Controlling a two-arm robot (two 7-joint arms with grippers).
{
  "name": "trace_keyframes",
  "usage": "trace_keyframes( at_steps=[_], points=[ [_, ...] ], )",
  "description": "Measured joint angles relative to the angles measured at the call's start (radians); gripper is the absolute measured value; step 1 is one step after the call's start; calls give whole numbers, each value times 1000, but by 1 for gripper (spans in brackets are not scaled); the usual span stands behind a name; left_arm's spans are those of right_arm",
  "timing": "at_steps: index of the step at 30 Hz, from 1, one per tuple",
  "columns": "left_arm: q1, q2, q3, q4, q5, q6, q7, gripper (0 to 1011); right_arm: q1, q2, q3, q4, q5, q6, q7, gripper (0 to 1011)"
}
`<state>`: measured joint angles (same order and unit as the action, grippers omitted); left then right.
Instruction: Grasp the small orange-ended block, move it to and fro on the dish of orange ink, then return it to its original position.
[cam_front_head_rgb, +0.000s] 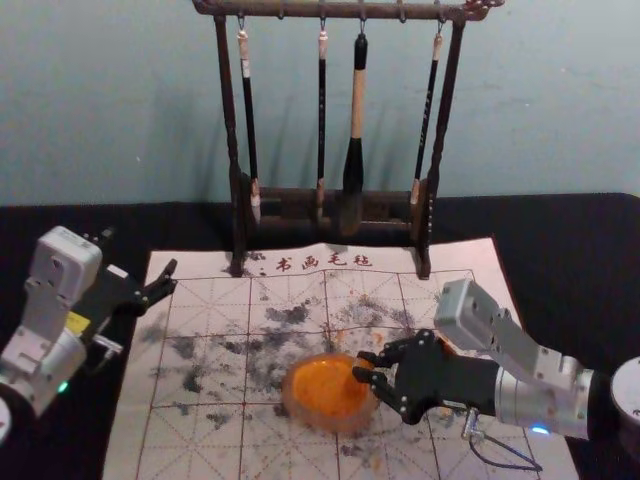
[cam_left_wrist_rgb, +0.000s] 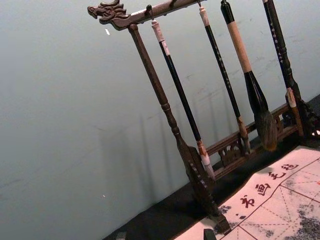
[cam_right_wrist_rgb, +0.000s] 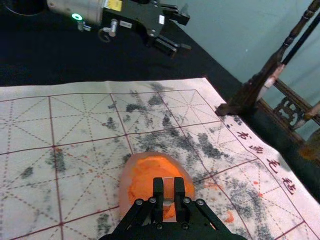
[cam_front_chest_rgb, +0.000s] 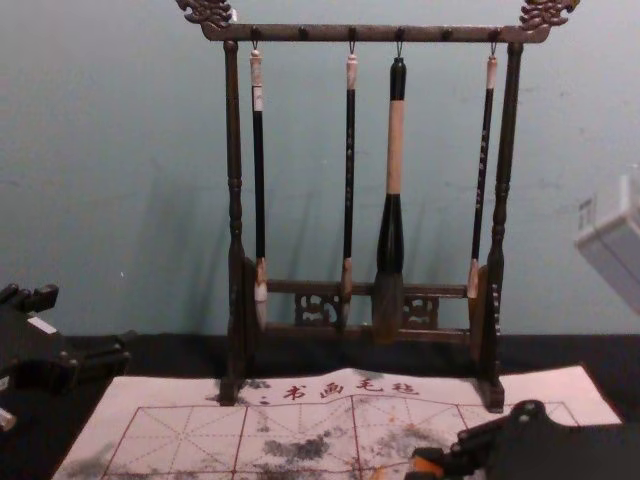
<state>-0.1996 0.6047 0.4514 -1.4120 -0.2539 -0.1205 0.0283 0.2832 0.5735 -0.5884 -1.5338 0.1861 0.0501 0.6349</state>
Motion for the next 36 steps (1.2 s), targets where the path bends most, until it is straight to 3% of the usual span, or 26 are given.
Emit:
trace_keyframes(
  at_steps=[18, 36],
  points=[
    [0, 0, 0, 0, 0, 0, 0, 1002, -18, 19, -21, -35, 4, -10, 28, 91],
    [0, 0, 0, 0, 0, 0, 0, 1001, 33, -24, -55, 7, -24, -5, 30, 91]
  ],
)
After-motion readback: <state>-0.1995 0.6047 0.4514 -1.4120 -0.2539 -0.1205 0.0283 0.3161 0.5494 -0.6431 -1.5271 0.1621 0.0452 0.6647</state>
